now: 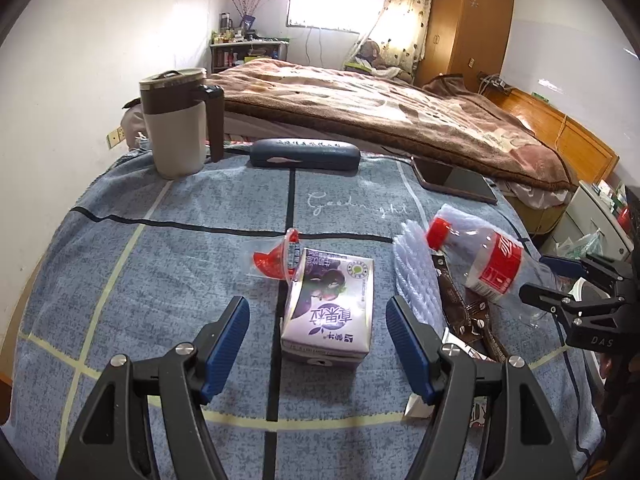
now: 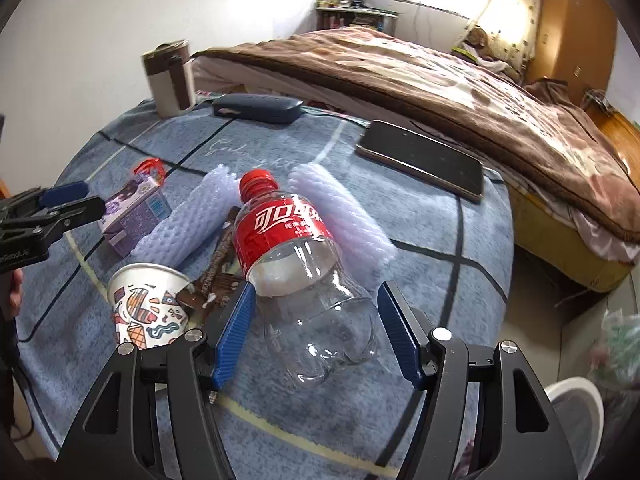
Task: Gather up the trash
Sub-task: 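Grasp the purple juice box with the left gripper while the right grasps the red-label bottle, then carry the juice box and bottle toward the bin with both grippers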
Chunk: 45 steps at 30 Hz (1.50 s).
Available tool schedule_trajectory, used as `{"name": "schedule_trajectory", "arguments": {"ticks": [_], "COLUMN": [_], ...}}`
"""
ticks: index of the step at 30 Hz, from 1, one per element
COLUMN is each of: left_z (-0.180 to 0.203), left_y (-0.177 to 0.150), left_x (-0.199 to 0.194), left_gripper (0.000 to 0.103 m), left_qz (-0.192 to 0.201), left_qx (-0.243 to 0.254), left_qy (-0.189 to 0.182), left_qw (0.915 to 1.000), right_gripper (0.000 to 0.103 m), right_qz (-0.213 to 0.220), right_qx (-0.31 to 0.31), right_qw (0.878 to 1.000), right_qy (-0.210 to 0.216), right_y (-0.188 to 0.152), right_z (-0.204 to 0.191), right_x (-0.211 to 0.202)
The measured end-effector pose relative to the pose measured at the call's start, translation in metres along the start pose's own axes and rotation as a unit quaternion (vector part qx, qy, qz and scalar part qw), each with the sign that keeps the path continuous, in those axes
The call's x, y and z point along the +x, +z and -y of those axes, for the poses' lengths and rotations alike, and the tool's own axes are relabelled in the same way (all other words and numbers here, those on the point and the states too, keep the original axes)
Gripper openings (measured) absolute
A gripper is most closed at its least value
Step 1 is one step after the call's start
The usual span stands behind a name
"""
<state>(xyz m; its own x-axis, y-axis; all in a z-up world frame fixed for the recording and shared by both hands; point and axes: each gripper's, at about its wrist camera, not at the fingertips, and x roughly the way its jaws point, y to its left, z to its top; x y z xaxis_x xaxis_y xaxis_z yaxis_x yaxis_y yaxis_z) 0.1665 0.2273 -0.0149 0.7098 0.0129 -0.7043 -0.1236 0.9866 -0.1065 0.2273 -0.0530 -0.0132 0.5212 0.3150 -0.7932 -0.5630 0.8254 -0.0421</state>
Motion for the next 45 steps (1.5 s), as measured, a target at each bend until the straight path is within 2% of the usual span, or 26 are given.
{"name": "schedule_trajectory", "arguments": {"ticks": [3, 5, 8, 11, 15, 18, 22, 23, 25, 34, 45], "left_z": [-0.001, 0.0, 0.002, 0.006, 0.008, 0.009, 0.007, 0.006, 0.005, 0.008, 0.03], "left_y": [0.001, 0.003, 0.003, 0.001, 0.001, 0.003, 0.003, 0.003, 0.003, 0.001, 0.0], "left_x": [0.004, 0.005, 0.011, 0.017, 0.025, 0.028, 0.032, 0.033, 0.035, 0.027, -0.019], "left_gripper": [0.073, 0.074, 0.074, 0.074, 0.074, 0.074, 0.071, 0.065, 0.06, 0.058, 0.058], "left_qz": [-0.007, -0.006, -0.015, -0.025, -0.035, -0.032, -0.037, -0.037, -0.038, -0.032, 0.011], "left_qx": [-0.001, 0.005, 0.014, 0.021, 0.027, 0.029, 0.02, 0.015, 0.014, 0.015, 0.032], "left_qy": [-0.007, -0.007, -0.008, -0.007, -0.007, -0.002, -0.002, -0.002, -0.003, 0.0, -0.013], "left_qw": [0.9999, 0.9999, 0.9998, 0.9994, 0.999, 0.9991, 0.9991, 0.9992, 0.9992, 0.9994, 0.9994], "right_gripper": [0.065, 0.065, 0.065, 0.065, 0.065, 0.065, 0.064, 0.063, 0.063, 0.063, 0.063], "right_qz": [-0.028, -0.027, -0.025, -0.028, -0.035, -0.04, -0.035, -0.03, -0.027, -0.002, 0.03], "right_qx": [-0.031, -0.042, -0.047, -0.039, -0.039, -0.027, 0.007, 0.018, 0.034, 0.065, 0.081], "right_qw": [0.999, 0.998, 0.998, 0.998, 0.999, 0.999, 0.999, 0.999, 0.999, 0.997, 0.995], "right_qy": [0.027, 0.036, 0.022, 0.036, 0.008, 0.009, 0.027, 0.03, 0.033, 0.035, 0.047], "right_y": [0.001, 0.002, 0.007, 0.011, 0.009, 0.009, 0.01, 0.009, 0.008, 0.004, -0.004], "right_z": [-0.009, -0.012, -0.015, -0.016, -0.021, -0.023, -0.017, -0.015, -0.013, -0.012, -0.012], "right_x": [0.004, 0.004, 0.007, 0.013, 0.022, 0.025, 0.026, 0.025, 0.026, 0.021, -0.007]}}
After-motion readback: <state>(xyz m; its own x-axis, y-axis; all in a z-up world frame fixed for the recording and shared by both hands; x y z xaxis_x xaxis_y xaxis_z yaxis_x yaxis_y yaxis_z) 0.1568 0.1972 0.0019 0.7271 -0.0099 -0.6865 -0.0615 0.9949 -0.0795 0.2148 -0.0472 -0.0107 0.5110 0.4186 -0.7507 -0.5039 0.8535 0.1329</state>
